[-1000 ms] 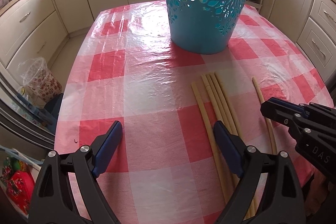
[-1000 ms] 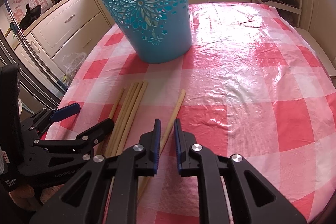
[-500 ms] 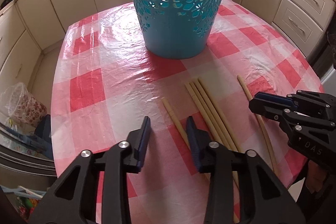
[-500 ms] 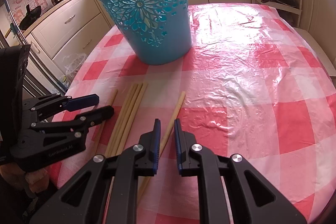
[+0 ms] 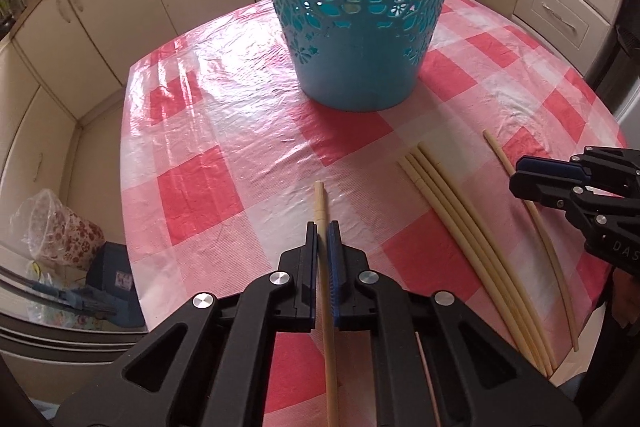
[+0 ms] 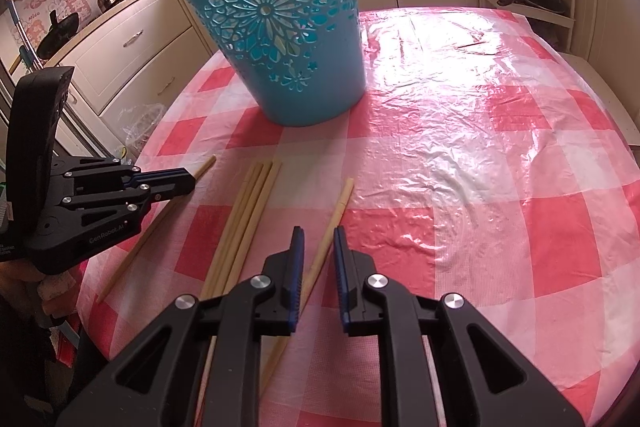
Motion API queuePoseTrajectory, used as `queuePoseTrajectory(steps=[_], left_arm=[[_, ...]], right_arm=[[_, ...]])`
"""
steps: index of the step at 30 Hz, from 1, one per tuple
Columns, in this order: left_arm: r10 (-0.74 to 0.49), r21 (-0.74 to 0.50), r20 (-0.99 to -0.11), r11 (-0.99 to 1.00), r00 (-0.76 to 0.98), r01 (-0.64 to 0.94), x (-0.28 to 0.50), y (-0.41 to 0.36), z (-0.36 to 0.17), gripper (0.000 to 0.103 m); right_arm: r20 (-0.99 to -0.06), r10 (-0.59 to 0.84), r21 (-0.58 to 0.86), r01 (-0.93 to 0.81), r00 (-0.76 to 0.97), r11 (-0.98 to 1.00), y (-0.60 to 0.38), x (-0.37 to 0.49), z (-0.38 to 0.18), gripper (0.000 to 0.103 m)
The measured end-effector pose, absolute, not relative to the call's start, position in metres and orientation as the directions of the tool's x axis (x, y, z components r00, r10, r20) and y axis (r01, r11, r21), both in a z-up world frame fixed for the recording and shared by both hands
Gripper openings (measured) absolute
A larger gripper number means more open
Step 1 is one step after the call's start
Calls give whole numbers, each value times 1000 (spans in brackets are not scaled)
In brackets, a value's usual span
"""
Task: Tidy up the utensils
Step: 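Carry the chopstick above the teal basket and open the left gripper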
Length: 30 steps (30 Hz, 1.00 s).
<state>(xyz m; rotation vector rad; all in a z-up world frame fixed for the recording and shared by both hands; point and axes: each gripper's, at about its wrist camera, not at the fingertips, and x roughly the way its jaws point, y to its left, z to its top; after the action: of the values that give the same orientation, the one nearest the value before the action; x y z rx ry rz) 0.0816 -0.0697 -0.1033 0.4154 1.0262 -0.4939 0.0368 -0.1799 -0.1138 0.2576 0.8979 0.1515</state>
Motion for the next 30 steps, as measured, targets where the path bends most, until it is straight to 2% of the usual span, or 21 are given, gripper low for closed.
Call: queuePoseTrajectory(steps=[8, 17, 24, 30], left_arm=[[-62, 256, -863, 801, 501, 541, 71, -87, -105, 6], [-22, 334, -829, 782, 559, 526, 62, -93, -107, 5], [-72, 233, -853, 833, 517, 501, 57, -81, -101, 4], [-276, -14, -816, 888, 508, 459, 50, -52, -60, 4]], right_arm=[[-750, 235, 277, -29, 618, 960, -178, 39, -113, 21], [-746, 221, 260, -31, 628, 965, -175, 38, -114, 21], [-744, 207, 232, -45, 635, 972, -170, 39, -114, 25], [-743, 205, 229, -46, 637, 972, -169, 39, -114, 26]])
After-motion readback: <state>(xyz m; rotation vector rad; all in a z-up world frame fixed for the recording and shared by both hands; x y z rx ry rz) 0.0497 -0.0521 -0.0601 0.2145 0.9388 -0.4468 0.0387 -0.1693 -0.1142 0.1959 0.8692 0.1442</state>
